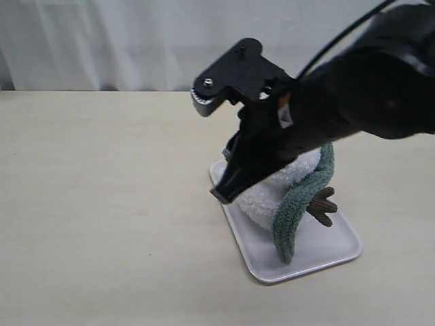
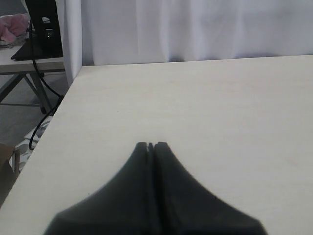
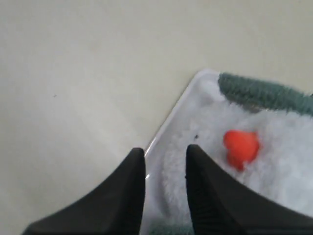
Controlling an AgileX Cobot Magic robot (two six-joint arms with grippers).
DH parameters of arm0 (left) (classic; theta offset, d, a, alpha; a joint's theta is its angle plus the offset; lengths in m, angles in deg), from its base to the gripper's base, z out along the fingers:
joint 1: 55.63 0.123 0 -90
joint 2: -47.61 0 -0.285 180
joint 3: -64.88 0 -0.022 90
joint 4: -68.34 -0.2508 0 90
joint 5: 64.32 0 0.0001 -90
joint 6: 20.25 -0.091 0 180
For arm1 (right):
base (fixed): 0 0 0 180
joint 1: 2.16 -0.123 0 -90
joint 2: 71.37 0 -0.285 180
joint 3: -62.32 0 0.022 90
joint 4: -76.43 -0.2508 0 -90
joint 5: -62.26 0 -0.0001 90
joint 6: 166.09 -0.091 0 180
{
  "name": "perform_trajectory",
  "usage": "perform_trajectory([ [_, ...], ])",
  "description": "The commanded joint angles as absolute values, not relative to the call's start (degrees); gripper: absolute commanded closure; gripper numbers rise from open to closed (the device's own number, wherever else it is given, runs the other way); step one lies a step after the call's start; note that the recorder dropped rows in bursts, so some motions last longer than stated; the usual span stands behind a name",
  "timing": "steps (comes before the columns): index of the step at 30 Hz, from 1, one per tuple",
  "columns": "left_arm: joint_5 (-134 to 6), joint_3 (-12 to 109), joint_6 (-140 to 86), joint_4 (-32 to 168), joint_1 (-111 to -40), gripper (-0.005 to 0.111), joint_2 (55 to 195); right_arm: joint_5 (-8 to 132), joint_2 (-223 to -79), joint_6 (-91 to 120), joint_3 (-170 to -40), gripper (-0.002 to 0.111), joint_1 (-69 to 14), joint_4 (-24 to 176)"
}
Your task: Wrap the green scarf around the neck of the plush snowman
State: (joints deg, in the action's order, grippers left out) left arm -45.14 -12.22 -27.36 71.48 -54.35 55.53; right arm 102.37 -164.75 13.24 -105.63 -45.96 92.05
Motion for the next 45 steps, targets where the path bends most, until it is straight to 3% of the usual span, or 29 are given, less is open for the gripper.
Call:
perform_trajectory([
  [1, -45.79, -12.34, -27.34, 71.41, -54.36, 0.107, 55.4, 108.95, -174.2, 6.82, -118.85, 0.071, -48.31, 100.88],
  [5, -45.79, -12.34, -27.34, 71.41, -54.36, 0.107, 55.4, 124.98, -187.6, 11.28, -135.59, 0.058, -48.31, 102.96],
  [8, -45.79, -12.34, -27.34, 71.41, -54.36, 0.107, 55.4, 132.13, -194.44, 16.29, -143.29, 0.056, -48.31, 103.85],
  [14, -45.79, -12.34, -27.34, 71.41, -54.36, 0.107, 55.4, 132.23, -203.04, 24.83, -151.55, 0.056, -48.31, 108.43],
  [26, -45.79, -12.34, -27.34, 71.41, -54.36, 0.107, 55.4, 132.23, -210.72, 24.7, -153.02, 0.056, -48.18, 114.44],
  [45, -45.79, -12.34, -27.34, 71.41, -54.36, 0.107, 55.4, 132.23, -211.13, 25.85, -149.91, 0.056, -45.43, 114.59],
])
